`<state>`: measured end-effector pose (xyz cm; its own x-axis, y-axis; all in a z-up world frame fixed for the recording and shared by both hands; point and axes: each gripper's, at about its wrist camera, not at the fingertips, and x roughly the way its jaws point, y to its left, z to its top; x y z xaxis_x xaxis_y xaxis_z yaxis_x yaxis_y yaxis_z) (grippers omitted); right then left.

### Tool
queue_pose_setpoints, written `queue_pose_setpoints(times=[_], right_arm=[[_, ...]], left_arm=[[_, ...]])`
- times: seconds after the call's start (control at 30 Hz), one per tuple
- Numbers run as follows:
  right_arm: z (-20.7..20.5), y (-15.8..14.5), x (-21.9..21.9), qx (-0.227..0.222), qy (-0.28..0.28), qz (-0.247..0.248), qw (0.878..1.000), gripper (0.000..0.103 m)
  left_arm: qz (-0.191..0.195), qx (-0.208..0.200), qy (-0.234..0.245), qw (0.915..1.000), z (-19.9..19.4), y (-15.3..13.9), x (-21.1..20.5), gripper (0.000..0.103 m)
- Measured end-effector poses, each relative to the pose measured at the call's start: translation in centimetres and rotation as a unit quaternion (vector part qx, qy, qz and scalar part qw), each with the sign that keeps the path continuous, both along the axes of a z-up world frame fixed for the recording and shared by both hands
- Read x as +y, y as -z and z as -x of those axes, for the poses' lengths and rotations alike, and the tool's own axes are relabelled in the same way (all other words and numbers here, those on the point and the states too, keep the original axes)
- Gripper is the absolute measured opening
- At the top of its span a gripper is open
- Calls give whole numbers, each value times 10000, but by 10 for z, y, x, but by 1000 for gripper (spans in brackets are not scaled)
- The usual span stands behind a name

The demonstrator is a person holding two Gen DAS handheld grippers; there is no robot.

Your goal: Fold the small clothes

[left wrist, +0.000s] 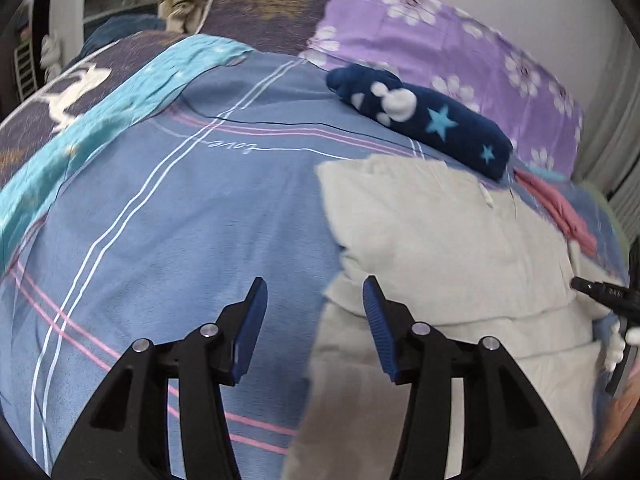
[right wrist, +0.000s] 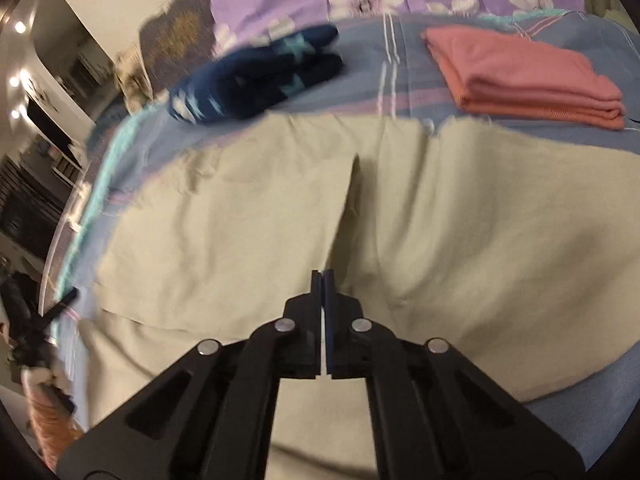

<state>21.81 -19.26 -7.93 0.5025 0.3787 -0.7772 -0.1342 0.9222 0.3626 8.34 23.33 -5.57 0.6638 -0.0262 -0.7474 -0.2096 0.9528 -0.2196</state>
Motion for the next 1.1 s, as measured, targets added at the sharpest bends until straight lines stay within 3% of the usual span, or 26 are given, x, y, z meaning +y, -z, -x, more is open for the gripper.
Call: queue_pose_setpoints(times=[0.1,0.2,0.33,0.43,0.5,0.53,0.6,0.73,0.8,0.93,1.0,1.1], right_arm=[[13,-20,-6,-224,218,382,9988,1],[11,-5,-12,188,170,536,9982,3],[20,12,-24,443,420,417,9973,23],[32,9,-27,323,475,436,9974,26],[39,6,-29,299,508,428,9973,27],[44,5,-31,287,535,408,9973,27],[52,1,-33,245,541,398,9974,29],[59,-3,-24,132,403,402,9983,32],[61,-2,-17,109,328,408,9986,32],[65,5,-6,126,206,378,9990,35],[67,7,-6,129,195,403,9989,35],[73,6,-19,113,314,306,9990,35]], left_arm=[[400,-89,-16,9992,-5,2,19,50],[890,-41,260,9957,-33,11,25,51],[1447,357,491,9876,-92,33,28,51],[1399,575,485,9873,-128,45,24,51],[1464,567,554,9861,-147,50,22,16],[1585,585,629,9836,-159,49,19,5],[1506,335,767,9850,-166,34,11,5],[508,-705,1275,9880,-158,-30,-18,5],[29,-619,1264,9900,-162,-32,-23,5],[-956,247,1000,9901,-174,18,-24,6],[-945,384,834,9913,-168,32,-13,6],[-398,80,656,9970,-146,22,3,13]])
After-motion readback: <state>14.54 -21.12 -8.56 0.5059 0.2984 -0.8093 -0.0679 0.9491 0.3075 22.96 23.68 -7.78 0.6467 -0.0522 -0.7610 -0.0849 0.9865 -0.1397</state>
